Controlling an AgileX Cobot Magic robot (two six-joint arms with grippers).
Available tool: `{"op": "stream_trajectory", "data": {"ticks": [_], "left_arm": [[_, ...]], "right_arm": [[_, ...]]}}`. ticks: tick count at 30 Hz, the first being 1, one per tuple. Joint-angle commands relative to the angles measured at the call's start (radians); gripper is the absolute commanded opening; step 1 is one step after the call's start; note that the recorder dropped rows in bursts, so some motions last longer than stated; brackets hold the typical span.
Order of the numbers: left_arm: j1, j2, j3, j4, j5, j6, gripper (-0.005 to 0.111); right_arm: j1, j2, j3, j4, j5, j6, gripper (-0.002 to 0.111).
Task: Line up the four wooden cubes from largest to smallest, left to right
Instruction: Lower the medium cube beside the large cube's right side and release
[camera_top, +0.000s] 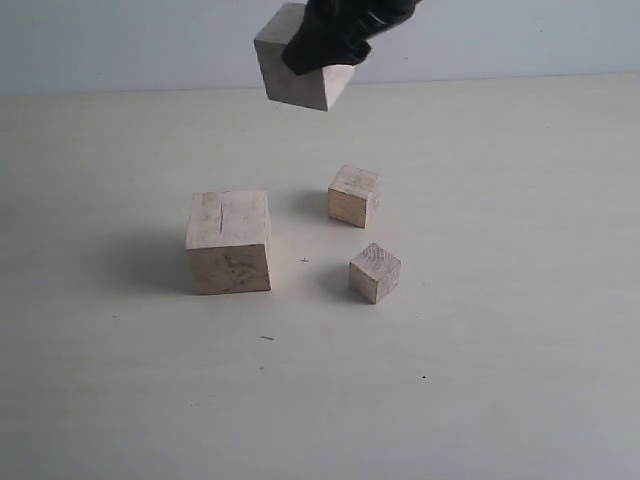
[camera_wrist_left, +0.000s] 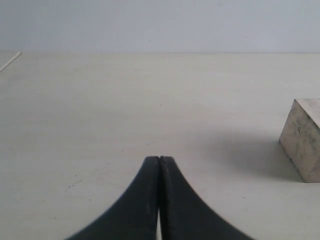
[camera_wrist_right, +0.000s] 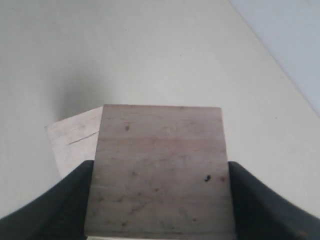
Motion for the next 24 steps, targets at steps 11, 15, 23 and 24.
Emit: {"op": "stream_trajectory", "data": {"ticks": [11, 15, 23, 24], "left_arm": [[0.002, -0.005, 0.003, 0.001, -0.010, 0.001, 0.000], [0.002, -0.005, 0.003, 0.001, -0.010, 0.001, 0.000], [0.002, -0.005, 0.003, 0.001, -0.010, 0.001, 0.000], [0.002, -0.005, 0.003, 0.001, -0.010, 0.001, 0.000]], "right_arm": [[-0.045, 0.169, 0.173, 0.243, 0.041, -0.538, 0.000], [-0.045, 0.243, 0.173, 0.238, 0.039, -0.614, 0.000], [-0.045, 0.342, 0.173, 0.301, 0.051, -0.748, 0.000], [-0.045, 0.344, 0.173, 0.301, 0.051, -0.757, 0.000]]}}
